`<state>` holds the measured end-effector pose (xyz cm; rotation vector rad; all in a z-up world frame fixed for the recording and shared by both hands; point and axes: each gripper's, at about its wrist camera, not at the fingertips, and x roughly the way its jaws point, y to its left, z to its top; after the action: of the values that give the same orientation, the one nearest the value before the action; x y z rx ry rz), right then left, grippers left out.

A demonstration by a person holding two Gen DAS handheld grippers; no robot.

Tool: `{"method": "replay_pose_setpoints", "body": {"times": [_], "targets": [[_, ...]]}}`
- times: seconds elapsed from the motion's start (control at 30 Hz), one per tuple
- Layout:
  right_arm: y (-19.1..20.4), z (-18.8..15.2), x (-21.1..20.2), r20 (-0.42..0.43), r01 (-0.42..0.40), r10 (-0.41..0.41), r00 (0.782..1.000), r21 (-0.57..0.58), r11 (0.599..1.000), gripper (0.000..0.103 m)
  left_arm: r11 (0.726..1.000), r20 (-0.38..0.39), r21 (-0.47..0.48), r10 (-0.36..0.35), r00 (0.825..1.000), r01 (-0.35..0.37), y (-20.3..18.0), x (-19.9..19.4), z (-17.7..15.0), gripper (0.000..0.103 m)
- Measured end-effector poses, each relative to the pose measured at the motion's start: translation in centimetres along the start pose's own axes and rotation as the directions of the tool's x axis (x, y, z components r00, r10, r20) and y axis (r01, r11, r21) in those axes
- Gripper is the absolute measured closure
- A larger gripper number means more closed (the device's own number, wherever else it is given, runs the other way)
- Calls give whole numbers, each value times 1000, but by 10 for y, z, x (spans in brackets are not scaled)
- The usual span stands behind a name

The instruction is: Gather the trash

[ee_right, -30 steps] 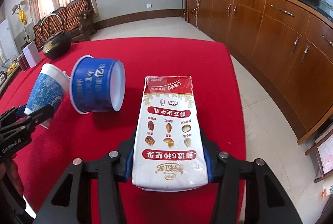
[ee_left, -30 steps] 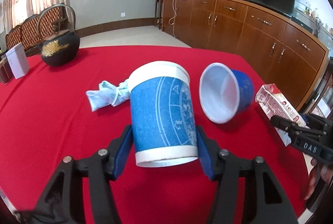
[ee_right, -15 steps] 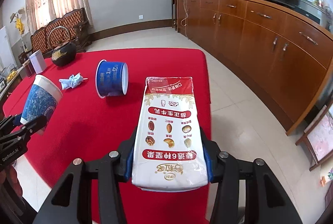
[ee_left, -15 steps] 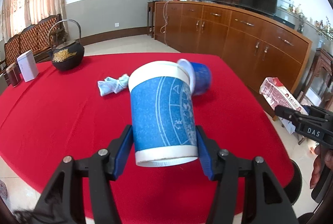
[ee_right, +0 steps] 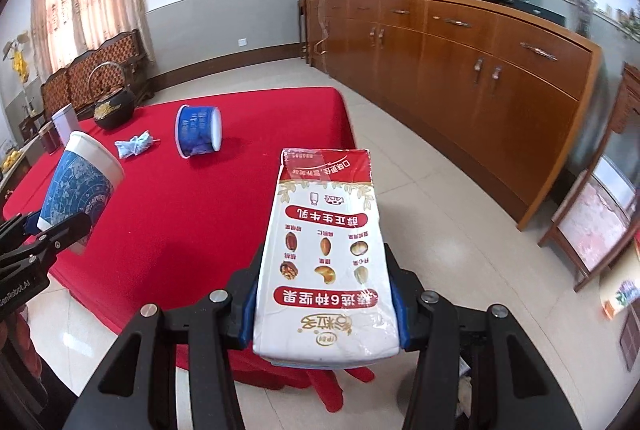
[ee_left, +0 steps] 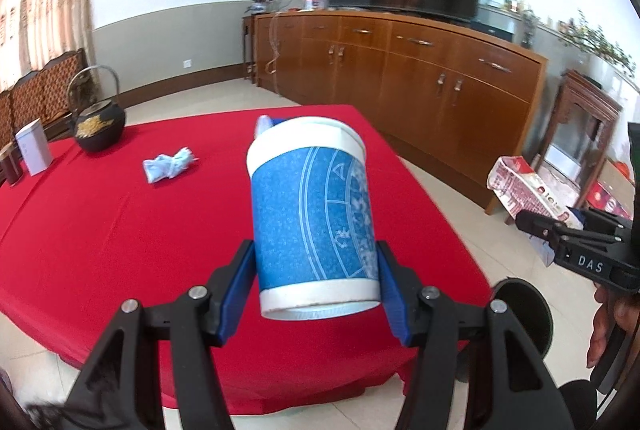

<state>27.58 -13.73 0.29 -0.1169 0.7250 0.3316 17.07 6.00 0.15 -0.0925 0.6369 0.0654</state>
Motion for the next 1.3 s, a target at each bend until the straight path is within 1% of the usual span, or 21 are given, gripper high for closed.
{"method": "replay_pose_setpoints", "body": {"times": [0.3,0.67,0.97,1.3], "targets": [[-47,-29,-38,5,80,-81,997,73,994,50,994,6,71,-87,996,86,-47,-8,-4,44],[-101,-61,-70,-17,169,-168,986,150,974,50,971,-14,148,-186,983,186,-102,-5,-8,44],[-144,-91,-91,-43,232,-228,973,207,950,50,939,-60,209,-265,962,272,-154,3,-18,44],[-188,-125,-100,-93,285,-269,958,261,922,50,899,-126,265,-325,937,348,-207,14,-33,44]]}}
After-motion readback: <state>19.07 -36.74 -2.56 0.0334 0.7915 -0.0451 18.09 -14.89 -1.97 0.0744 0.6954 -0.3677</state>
